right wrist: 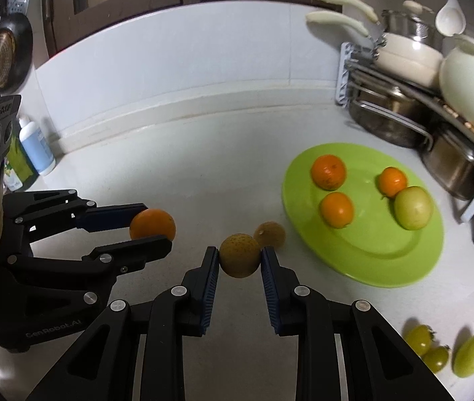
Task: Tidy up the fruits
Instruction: 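Carry the orange with the left tool while the right tool carries the small brown fruit over the plate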
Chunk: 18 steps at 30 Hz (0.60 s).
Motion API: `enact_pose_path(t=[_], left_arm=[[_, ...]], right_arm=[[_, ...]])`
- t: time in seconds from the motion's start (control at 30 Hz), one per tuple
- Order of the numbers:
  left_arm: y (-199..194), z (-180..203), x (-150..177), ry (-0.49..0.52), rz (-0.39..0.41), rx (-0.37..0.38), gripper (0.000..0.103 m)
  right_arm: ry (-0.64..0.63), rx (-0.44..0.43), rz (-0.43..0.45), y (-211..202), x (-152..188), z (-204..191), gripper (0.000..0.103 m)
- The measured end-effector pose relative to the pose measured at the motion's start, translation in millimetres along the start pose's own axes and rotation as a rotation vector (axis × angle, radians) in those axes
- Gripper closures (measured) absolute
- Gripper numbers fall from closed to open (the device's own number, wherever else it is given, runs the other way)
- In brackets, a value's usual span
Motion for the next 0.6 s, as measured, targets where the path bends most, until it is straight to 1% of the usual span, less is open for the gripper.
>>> enact_pose_path(t=[0.33, 0.6], left_arm=[[-15, 26, -21, -0.035, 0.032, 0.018, 0.069], [-12, 57, -39, -0.019, 0.056, 0.052, 0.07]], right_arm=[[0.036, 0.065, 0.071, -43, -14, 21, 0.076], [0.105, 0.126, 0.106, -67, -15, 52, 0.076]])
Point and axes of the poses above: each gripper's, at about its wrist camera, not at the fingertips, and y roughly the way its jaws point, z to its right, x to its underside, the point moved 9 cm from there along y, roughly the way its jaws point, and after that the axes turned 14 degrees about z, right-handed, at the moved point
